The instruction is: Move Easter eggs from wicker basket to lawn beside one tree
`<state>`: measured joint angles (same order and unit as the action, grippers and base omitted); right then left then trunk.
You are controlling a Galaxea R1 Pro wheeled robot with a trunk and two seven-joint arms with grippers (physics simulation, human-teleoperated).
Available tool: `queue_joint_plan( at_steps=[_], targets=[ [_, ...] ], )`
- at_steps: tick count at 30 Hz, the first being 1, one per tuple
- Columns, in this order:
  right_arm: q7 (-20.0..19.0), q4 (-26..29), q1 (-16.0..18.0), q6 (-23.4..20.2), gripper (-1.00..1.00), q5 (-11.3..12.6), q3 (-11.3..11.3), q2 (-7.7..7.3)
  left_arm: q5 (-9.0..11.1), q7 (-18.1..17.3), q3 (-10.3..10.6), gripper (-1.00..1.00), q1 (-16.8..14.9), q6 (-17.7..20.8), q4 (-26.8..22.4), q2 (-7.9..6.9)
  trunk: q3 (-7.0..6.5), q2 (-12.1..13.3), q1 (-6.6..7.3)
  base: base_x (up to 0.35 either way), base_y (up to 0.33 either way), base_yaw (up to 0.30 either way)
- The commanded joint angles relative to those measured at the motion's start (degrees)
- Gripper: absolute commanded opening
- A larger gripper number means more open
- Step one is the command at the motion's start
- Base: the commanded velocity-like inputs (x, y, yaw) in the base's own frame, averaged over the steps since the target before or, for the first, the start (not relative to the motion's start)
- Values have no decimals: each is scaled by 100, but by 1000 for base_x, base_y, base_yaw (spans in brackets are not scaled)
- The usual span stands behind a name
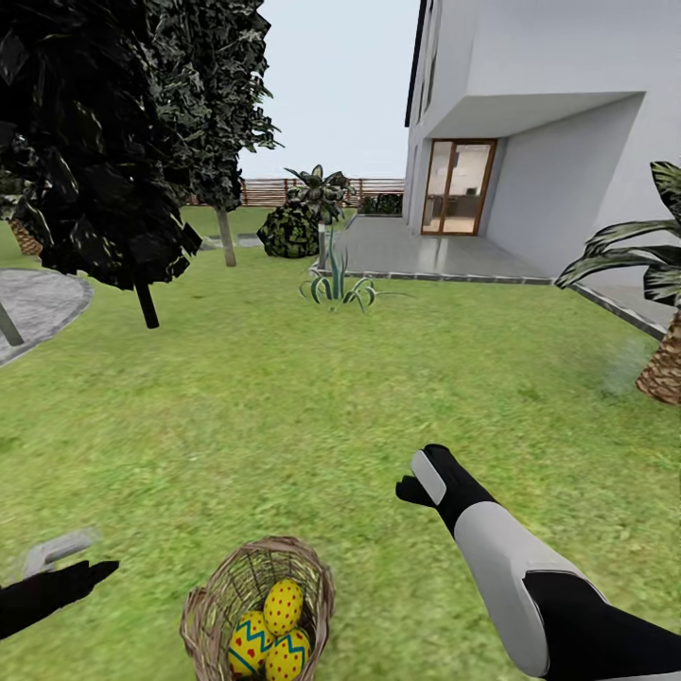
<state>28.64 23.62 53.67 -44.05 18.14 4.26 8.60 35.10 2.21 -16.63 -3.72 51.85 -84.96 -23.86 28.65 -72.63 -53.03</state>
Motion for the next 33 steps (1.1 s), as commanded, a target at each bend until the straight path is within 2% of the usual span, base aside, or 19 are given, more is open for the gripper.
queue_joint_plan(
  at_steps=[1, 2, 3, 4, 5, 9, 10, 12, 13, 16, 21, 22, 24, 25, 29, 33],
  targets=[
    [50, 8, 3, -1, 100, 49, 29, 3, 15, 117, 1, 100, -61, 25, -19, 129, -12, 38, 23, 0, 0, -11],
    [51, 8, 3, 1, 100, 49, 30, 1, 13, 197, 9, 100, -111, 22, -31, 239, -30, 78, 45, 0, 0, -7],
    [50, 7, 2, 7, 100, 49, 30, 1, 10, 315, 22, 100, -199, 13, -76, 441, -48, 118, 67, 0, 0, -6],
    [49, 8, 2, 10, 100, 49, 29, 1, 9, 354, 27, 100, -234, 9, -117, 533, -66, 158, 89, 0, 0, -5],
    [48, 6, 2, 15, 100, 49, 26, 4, 6, 422, 34, 100, -283, 3, -208, 696, -84, 198, 111, 0, 0, -3],
    [46, 5, 3, 21, 100, 49, 29, 2, 1, 502, 31, 100, -336, -41, -310, 903, -84, 198, 111, 0, 0, -2],
    [47, 7, 3, 22, 100, 49, 38, -3, -1, 525, 28, 100, -347, -183, -327, 956, -84, 198, 111, 0, 0, 0],
    [45, 20, 3, 24, 100, 51, 50, -10, -2, 545, 30, 100, -352, -416, -336, 990, -84, 198, 111, 0, 0, 0],
    [42, 34, 3, 25, 100, 54, 59, -15, -2, 551, 34, 100, -354, -684, -340, 1012, -84, 198, 111, 0, 0, 0],
    [39, 51, 3, 26, 100, 56, 64, -17, -4, 563, 101, 100, -347, -996, -329, 1040, -84, 198, 111, 0, 0, 0],
    [40, 54, 3, 27, 100, 58, 60, -9, -10, 837, 587, 100, -333, -1240, -310, 1086, -84, 198, 111, 0, 0, -41],
    [42, 55, 3, 27, 100, 58, 59, -8, -9, 1063, 787, 100, -329, -1279, -305, 1095, -84, 198, 111, 0, 0, -152],
    [43, 55, 3, 27, 100, 58, 60, -8, -5, 1305, 996, 100, -329, -1315, -279, 1106, -84, 198, 111, 0, 0, -191],
    [44, 55, 3, 27, 100, 58, 62, -8, 2, 1506, 1185, 100, -330, -1368, -182, 1124, -84, 198, 111, 0, 0, -234],
    [45, 55, 3, 28, 100, 58, 59, -5, 15, 1782, 1425, 100, -340, -1604, 331, 1146, -84, 198, 111, 0, 0, -257],
    [45, 55, 3, 28, 100, 58, 53, 2, 21, 1877, 1508, 100, -352, -1724, 658, 1156, -84, 198, 111, 0, 0, -253]
  ],
)
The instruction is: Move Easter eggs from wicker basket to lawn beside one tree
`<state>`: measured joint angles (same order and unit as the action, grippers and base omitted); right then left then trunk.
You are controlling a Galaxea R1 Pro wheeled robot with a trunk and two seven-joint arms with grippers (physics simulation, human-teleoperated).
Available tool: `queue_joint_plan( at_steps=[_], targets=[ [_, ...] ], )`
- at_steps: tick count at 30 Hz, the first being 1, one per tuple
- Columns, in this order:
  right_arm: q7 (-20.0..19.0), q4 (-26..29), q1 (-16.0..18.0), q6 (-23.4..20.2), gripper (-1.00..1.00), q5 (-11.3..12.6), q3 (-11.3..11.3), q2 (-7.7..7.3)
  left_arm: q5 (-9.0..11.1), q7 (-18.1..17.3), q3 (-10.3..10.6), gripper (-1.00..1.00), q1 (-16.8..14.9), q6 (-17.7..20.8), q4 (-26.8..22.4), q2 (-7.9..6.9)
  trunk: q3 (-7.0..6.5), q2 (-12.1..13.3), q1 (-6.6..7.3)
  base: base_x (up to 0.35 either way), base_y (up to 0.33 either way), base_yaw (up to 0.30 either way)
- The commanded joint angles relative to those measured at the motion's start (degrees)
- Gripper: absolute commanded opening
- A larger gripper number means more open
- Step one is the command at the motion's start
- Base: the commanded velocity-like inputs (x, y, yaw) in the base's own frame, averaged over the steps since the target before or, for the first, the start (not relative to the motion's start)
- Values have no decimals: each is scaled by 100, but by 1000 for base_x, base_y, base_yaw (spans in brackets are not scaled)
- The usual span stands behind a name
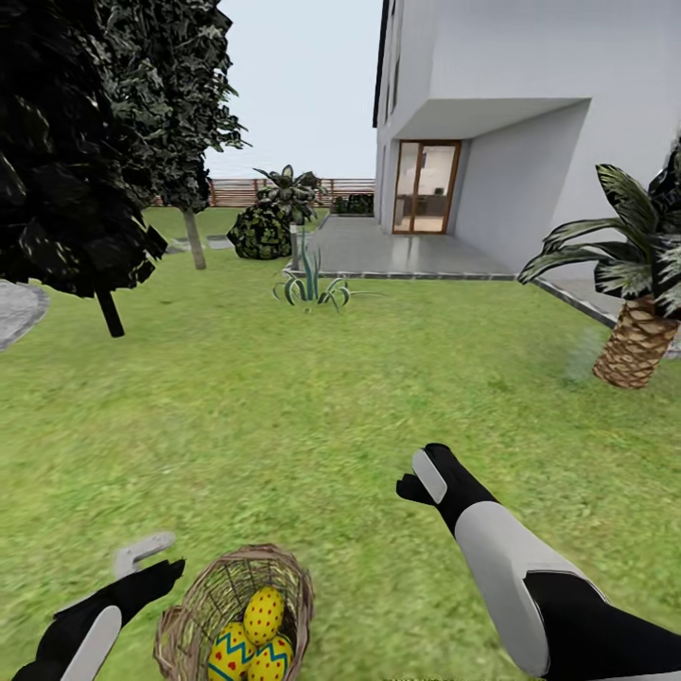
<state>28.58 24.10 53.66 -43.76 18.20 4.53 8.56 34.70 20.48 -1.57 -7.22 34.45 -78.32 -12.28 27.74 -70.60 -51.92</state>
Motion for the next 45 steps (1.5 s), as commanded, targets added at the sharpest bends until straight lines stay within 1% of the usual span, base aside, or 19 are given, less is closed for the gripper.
queue_joint_plan(
  at_steps=[1, 4, 9, 11, 14, 17, 18, 21, 22, 25, 28, 32, 35, 36, 37, 38, 41, 42, 45],
  targets=[
    [51, 7, 4, -1, 100, 52, 27, 6, 60, 61, 10, 100, -5, -2, 32, 1, 6, -4, 0, 0, 0, -216],
    [46, 5, 4, -1, 100, 52, 29, 2, 57, 87, 29, 100, -12, -92, 201, 58, 7, -4, 0, 0, 0, -177],
    [44, 0, 3, -1, 100, 52, 30, -2, 49, 102, 44, 100, -19, -176, 487, 263, 8, -4, 0, 0, 0, -84],
    [43, -1, 3, -1, 100, 52, 30, -1, 52, 108, 52, 100, -43, -185, 573, 385, 8, -4, 0, 0, 0, -29],
    [43, -1, 4, -1, 100, 52, 27, 4, 58, 115, 56, 100, -208, -153, 731, 522, 9, -4, 0, 0, 0, -17],
    [43, -5, 4, -1, 100, 52, 25, 9, 60, 107, 58, 100, -545, -121, 1121, 621, 9, -4, 0, 0, 0, -9],
    [43, -7, 2, -1, 100, 52, 24, 11, 63, 81, 59, 100, -813, -109, 1555, 658, 9, -4, 0, 0, 0, -4],
    [43, -7, 3, -1, 100, 52, 23, 12, 68, 41, 60, 100, -1235, -124, 2297, 687, 9, -4, 0, 0, 0, -3],
    [43, -5, 3, -1, 100, 52, 22, 13, 66, 20, 60, 100, -1494, -142, 2735, 699, 9, -4, 0, 0, 0, -1],
    [43, -8, 2, -1, 100, 52, 17, 17, 54, -1, 60, 100, -1850, -168, 3257, 716, 9, -4, 0, 0, 0, 0],
    [43, -10, 1, -1, 100, 52, 15, 20, 50, 9, 60, 100, -2017, -178, 3451, 732, 9, -4, 0, 0, 0, 0],
    [40, -10, 3, -1, 100, 52, 20, 16, 79, 44, 51, 100, -2347, -139, 3618, 721, 9, -4, 0, 0, 0, 0],
    [37, -10, 4, -1, 100, 52, 21, 19, 96, 58, 32, 100, -2707, -112, 3809, 686, 9, -4, 0, 0, 0, 0],
    [36, -11, 4, -1, 100, 52, 21, 17, 100, 67, 21, 100, -2930, -105, 3993, 669, 9, -4, 0, 0, 0, 0],
    [36, -11, 4, -1, 100, 52, 21, 17, 101, 70, 19, 100, -3031, -103, 4119, 663, 9, -4, 0, 0, 0, 0],
    [35, -11, 4, -1, 100, 52, 21, 16, 105, 72, 11, 100, -3197, -119, 4426, 657, 9, -4, 0, 0, 0, 0],
    [38, -12, 4, -1, 100, 52, 17, 19, 119, 77, -10, 100, -3380, -213, 4896, 656, 9, -4, 0, 0, 0, 0],
    [39, -15, 1, -1, 100, 52, 16, 21, 121, 81, -21, 100, -3499, -324, 5147, 653, 9, -4, 0, 0, 0, 0],
    [41, -12, 2, -1, 100, 52, 14, 22, 128, 82, -35, 100, -3673, -511, 5523, 646, 9, -4, 0, 0, 0, 0]
  ],
)
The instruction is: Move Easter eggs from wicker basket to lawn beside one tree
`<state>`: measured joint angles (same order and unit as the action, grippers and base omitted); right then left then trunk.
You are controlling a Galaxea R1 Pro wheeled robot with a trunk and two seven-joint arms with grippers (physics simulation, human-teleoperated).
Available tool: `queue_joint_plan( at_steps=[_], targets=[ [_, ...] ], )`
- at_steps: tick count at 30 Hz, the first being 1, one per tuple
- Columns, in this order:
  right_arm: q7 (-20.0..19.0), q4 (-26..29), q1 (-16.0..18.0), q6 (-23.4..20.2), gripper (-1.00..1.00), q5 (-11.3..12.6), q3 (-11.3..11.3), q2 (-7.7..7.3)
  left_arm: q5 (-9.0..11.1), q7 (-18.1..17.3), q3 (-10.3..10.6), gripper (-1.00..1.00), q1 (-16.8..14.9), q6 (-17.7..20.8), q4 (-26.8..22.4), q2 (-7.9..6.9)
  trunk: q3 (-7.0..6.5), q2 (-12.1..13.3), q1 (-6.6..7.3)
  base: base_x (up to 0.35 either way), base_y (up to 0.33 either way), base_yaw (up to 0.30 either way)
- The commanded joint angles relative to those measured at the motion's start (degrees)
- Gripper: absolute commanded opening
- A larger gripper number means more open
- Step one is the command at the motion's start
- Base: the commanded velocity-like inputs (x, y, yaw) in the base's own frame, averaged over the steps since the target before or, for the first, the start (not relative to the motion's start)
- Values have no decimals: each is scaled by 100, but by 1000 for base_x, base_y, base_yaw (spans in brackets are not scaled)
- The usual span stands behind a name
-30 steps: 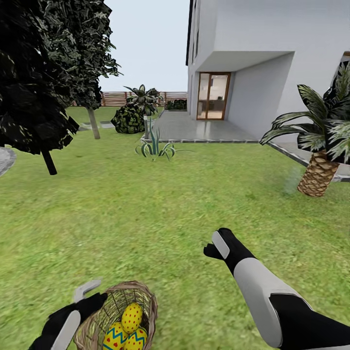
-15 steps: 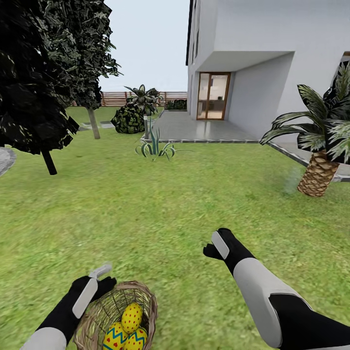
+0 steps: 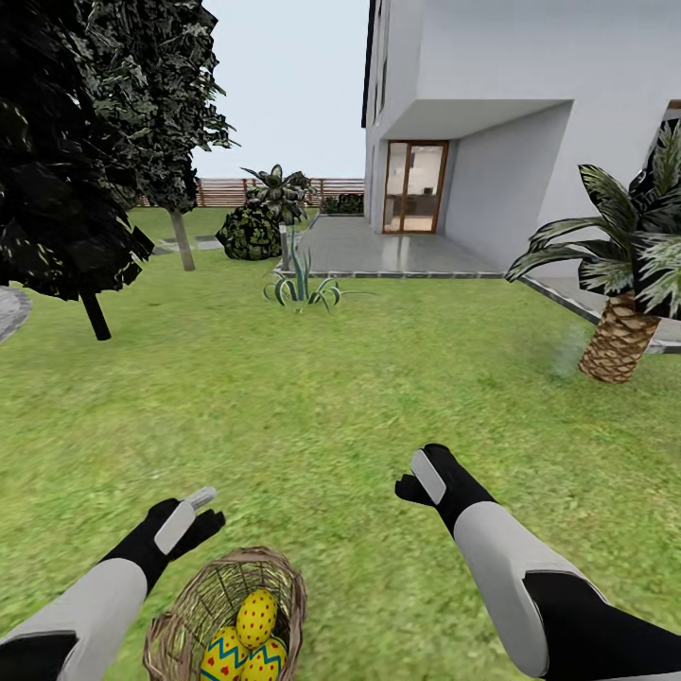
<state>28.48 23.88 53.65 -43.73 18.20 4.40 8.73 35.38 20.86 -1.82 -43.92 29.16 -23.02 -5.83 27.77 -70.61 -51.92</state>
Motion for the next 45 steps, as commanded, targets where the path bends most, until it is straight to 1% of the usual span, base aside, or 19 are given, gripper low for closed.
queue_joint_plan(
  at_steps=[1, 5, 11, 23, 33, 45],
  targets=[
    [52, 10, 3, -4, 100, 52, 27, 5, 60, 43, -12, 100, -28, -13, 68, 1, 6, -4, 0, 0, 0, 0],
    [55, 10, 4, -4, 100, 52, 26, 4, 51, 38, 2, 100, -83, -56, 250, 2, 6, -4, 0, 0, 0, 0],
    [60, 11, 3, -4, 100, 49, 27, -2, 41, -16, 10, 100, -106, -120, 350, 3, 6, -4, 0, 0, 0, 0],
    [61, 7, 3, -4, 100, 52, 26, 6, 38, -48, 15, 100, -100, -125, 300, 5, 6, -4, 0, 3, 0, 0],
    [61, 3, 3, -4, 100, 52, 25, 6, 39, -1, 15, 100, -100, -84, 306, 10, 6, -4, 0, 52, 0, 0],
    [61, 2, 2, -4, 100, 51, 26, 6, 39, -53, 10, 100, -100, -52, 300, 5, 6, -4, 0, 86, 31, 0]
  ],
)
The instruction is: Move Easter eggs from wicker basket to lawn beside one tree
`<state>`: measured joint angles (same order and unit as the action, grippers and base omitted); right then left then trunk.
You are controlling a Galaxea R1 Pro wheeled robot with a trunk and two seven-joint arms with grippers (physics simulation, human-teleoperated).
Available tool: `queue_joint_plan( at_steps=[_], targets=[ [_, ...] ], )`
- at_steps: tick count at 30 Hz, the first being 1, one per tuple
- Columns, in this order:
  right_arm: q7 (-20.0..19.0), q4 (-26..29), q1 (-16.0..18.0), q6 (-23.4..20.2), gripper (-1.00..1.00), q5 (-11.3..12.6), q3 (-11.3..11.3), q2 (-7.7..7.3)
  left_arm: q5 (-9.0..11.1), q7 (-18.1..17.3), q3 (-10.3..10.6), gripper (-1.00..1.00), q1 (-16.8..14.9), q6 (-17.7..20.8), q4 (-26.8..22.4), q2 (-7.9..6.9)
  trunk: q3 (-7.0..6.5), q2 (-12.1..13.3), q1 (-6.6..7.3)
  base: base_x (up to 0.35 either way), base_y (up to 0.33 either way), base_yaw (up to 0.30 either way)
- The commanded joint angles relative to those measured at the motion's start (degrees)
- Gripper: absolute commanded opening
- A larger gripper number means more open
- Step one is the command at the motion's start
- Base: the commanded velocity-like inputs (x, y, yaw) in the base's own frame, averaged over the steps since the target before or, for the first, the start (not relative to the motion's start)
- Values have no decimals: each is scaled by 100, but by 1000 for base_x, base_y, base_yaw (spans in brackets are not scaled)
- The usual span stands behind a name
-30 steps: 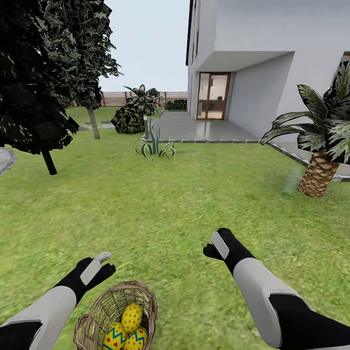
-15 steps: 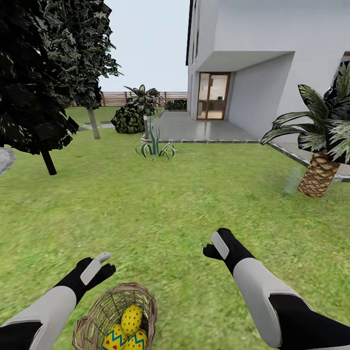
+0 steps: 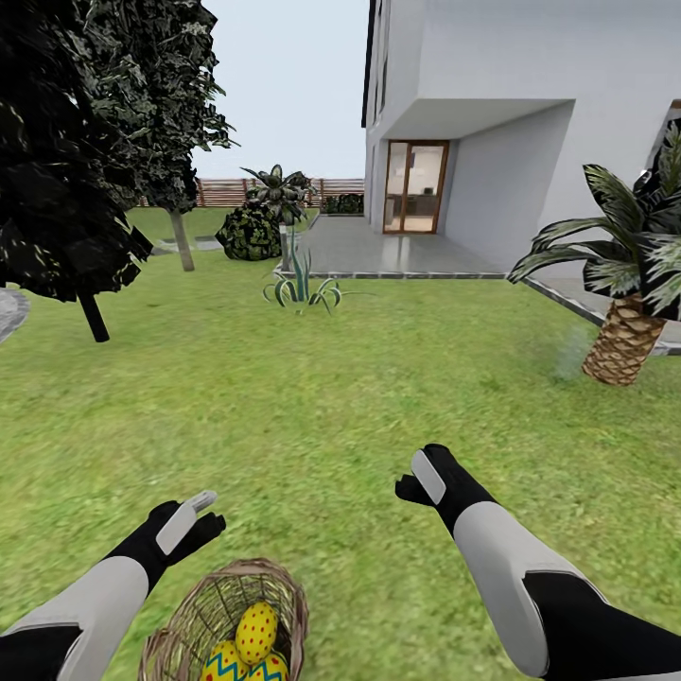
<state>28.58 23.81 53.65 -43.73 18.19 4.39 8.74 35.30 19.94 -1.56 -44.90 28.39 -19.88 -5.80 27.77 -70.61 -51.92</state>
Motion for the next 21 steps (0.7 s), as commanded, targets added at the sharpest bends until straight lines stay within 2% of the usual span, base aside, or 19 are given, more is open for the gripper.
queue_joint_plan(
  at_steps=[1, 21],
  targets=[
    [51, 9, 3, -4, 100, 52, 27, 5, 47, 41, -16, 100, -1, 25, -12, 1, 6, -4, 0, 24, 11, 0],
    [51, 9, 5, -4, 100, 53, 27, 5, 60, 61, -22, 100, -1, 33, -8, -1, 6, -4, 0, 4, 2, 0]
  ],
)
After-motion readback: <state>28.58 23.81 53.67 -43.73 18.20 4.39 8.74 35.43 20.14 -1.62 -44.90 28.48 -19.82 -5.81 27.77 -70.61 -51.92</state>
